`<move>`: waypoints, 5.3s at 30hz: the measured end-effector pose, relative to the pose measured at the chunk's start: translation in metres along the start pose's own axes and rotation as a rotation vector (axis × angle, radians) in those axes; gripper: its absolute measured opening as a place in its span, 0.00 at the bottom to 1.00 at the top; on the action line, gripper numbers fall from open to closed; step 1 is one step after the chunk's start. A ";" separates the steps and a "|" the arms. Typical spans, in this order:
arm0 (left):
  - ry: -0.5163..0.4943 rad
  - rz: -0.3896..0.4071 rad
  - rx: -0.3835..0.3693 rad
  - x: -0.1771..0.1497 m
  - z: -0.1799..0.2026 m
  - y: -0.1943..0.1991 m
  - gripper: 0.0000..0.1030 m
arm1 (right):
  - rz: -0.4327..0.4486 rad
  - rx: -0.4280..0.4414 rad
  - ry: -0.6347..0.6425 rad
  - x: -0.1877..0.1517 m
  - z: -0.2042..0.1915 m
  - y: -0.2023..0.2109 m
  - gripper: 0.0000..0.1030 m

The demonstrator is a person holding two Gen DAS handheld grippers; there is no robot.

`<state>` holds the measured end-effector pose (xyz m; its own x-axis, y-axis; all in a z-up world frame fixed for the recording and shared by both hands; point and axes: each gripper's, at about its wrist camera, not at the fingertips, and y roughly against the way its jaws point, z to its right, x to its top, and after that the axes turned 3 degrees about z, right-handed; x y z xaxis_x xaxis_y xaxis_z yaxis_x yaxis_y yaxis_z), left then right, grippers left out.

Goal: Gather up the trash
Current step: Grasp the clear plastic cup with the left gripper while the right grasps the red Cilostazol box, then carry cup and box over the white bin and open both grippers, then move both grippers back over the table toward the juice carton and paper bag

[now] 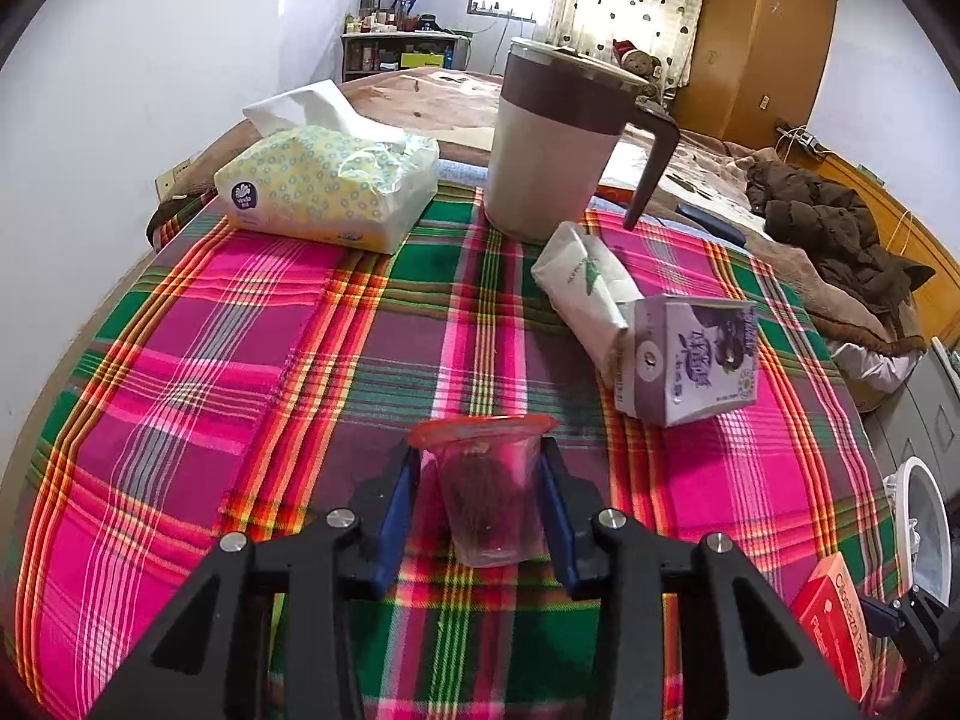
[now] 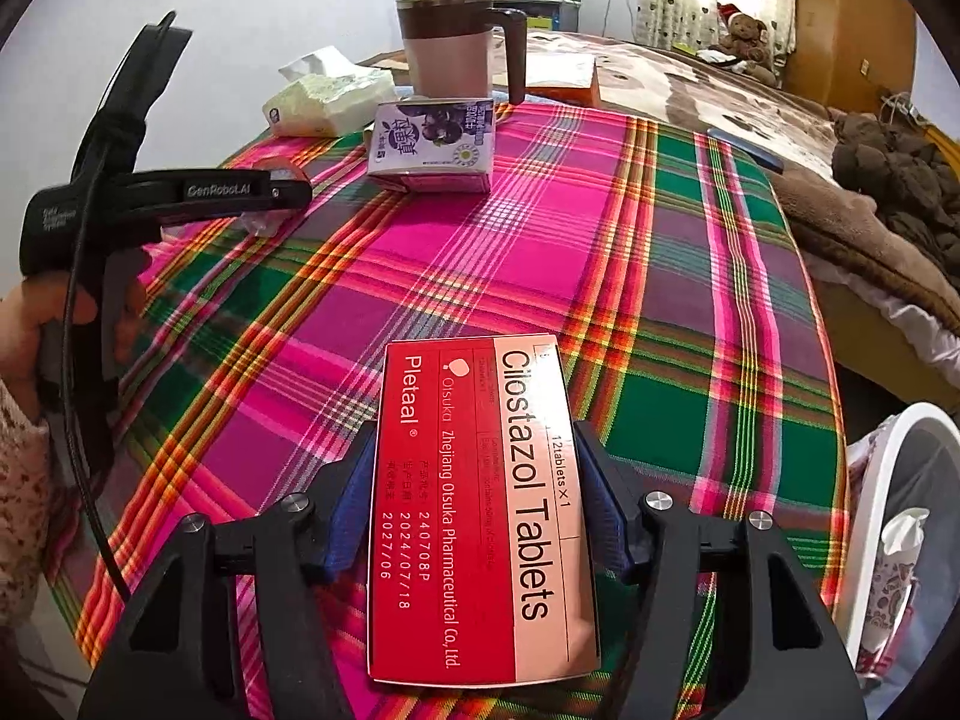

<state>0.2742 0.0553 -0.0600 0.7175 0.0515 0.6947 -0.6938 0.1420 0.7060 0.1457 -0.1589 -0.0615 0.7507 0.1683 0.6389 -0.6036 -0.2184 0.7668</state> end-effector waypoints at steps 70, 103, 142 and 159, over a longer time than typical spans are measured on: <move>-0.345 0.061 -0.400 -0.075 0.281 0.120 0.39 | 0.261 -0.319 -0.375 -0.065 0.176 0.156 0.61; -0.395 -0.038 -0.443 -0.096 0.340 0.087 0.67 | 0.150 -0.356 -0.488 -0.094 0.241 0.140 0.66; -0.196 0.103 -0.278 -0.055 0.202 0.113 0.67 | 0.245 -0.258 -0.355 -0.043 0.159 0.126 0.67; -0.062 0.132 -0.102 -0.027 0.085 0.102 0.67 | 0.206 -0.130 -0.247 0.002 0.101 0.071 0.67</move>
<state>0.1791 -0.0161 0.0051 0.6135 0.0159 0.7895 -0.7694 0.2375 0.5930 0.1320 -0.2707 -0.0123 0.6420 -0.1080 0.7591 -0.7667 -0.0969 0.6346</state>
